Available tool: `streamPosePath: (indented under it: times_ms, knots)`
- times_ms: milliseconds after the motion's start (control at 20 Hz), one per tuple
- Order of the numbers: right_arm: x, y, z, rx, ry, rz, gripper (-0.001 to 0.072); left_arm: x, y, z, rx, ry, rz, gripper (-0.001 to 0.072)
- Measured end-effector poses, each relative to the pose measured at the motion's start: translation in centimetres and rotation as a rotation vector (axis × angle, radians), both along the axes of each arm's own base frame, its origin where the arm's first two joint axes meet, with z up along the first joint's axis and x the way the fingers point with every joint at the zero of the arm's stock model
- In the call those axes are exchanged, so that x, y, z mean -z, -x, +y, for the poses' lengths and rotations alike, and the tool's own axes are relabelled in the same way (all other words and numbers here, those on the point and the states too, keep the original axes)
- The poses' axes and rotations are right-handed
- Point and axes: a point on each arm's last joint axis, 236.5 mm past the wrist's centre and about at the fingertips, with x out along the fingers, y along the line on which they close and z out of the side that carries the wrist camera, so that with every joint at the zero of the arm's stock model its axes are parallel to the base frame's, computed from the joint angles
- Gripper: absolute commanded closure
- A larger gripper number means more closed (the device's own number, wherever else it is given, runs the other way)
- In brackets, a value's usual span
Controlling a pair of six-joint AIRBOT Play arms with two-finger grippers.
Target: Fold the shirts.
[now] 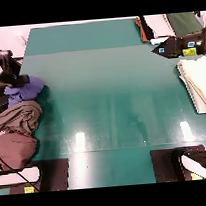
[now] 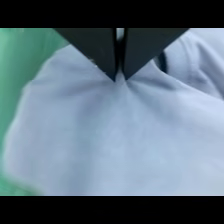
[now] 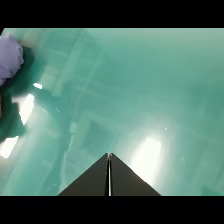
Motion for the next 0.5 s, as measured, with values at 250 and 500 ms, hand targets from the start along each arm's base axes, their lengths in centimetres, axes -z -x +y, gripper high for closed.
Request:
streamPosePath:
  times_ms: [250,500]
  knots:
    - [-6.7,-0.2,-0.1,0.010,-0.009,-0.169,0.0689,-20.6,0.0,-3.7,0.079,-0.041,-0.451,0.0686]
    - [-14.8,0.5,-1.6,0.058,-0.012,-0.376,0.0689,-34.6,5.8,-14.2,0.337,-0.003,-0.758,0.0687]
